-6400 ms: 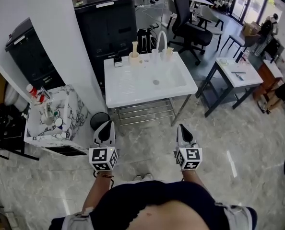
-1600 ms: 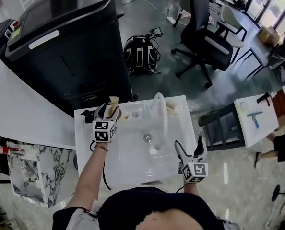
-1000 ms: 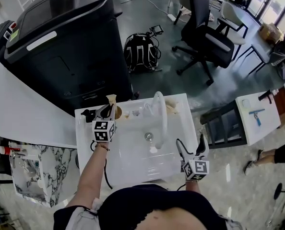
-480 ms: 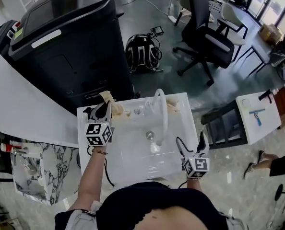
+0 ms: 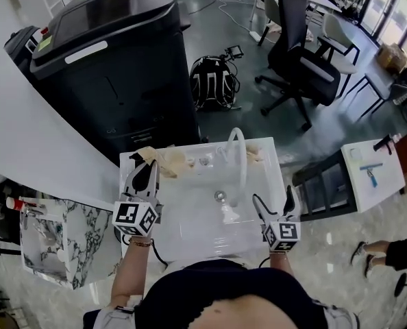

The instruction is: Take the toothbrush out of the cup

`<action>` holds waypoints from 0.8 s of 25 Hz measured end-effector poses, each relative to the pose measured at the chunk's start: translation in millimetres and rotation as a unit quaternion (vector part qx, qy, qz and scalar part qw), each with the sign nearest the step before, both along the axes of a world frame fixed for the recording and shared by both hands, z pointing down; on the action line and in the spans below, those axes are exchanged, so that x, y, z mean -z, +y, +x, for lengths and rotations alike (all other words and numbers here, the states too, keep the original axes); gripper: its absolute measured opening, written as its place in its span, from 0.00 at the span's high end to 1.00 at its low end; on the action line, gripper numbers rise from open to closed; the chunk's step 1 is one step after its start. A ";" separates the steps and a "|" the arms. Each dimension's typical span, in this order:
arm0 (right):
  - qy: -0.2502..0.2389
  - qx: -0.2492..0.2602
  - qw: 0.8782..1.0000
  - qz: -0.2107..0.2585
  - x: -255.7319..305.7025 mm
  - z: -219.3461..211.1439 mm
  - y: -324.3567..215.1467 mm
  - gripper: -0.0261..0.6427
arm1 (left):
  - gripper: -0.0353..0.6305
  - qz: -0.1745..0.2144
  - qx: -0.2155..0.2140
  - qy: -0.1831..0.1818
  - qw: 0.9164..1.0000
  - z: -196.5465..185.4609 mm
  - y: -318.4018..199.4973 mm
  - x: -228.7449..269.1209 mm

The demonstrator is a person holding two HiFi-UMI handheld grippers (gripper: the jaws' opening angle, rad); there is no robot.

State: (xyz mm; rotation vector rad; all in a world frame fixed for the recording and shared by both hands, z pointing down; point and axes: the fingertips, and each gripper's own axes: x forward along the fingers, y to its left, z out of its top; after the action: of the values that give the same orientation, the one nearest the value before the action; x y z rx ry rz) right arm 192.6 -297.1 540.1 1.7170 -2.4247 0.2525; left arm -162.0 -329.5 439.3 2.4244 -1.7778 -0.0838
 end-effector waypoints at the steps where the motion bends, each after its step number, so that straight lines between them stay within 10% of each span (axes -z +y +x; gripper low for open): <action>1: 0.001 0.002 1.000 -0.001 0.0 -0.3 0.8 0.18 | 0.92 -0.001 0.004 -0.003 1.000 -1.2 9.4 -1.6; 20: 0.022 0.064 0.997 -0.025 -19.8 -25.9 -79.5 0.28 | 0.92 -0.082 0.019 0.026 0.996 -9.1 96.0 -72.7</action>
State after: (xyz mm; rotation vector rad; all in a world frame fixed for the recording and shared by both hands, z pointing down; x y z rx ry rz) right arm 166.7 -376.6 559.9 1.5236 -2.4622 0.2529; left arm -171.1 -233.5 512.0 2.2557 -1.7349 -0.0051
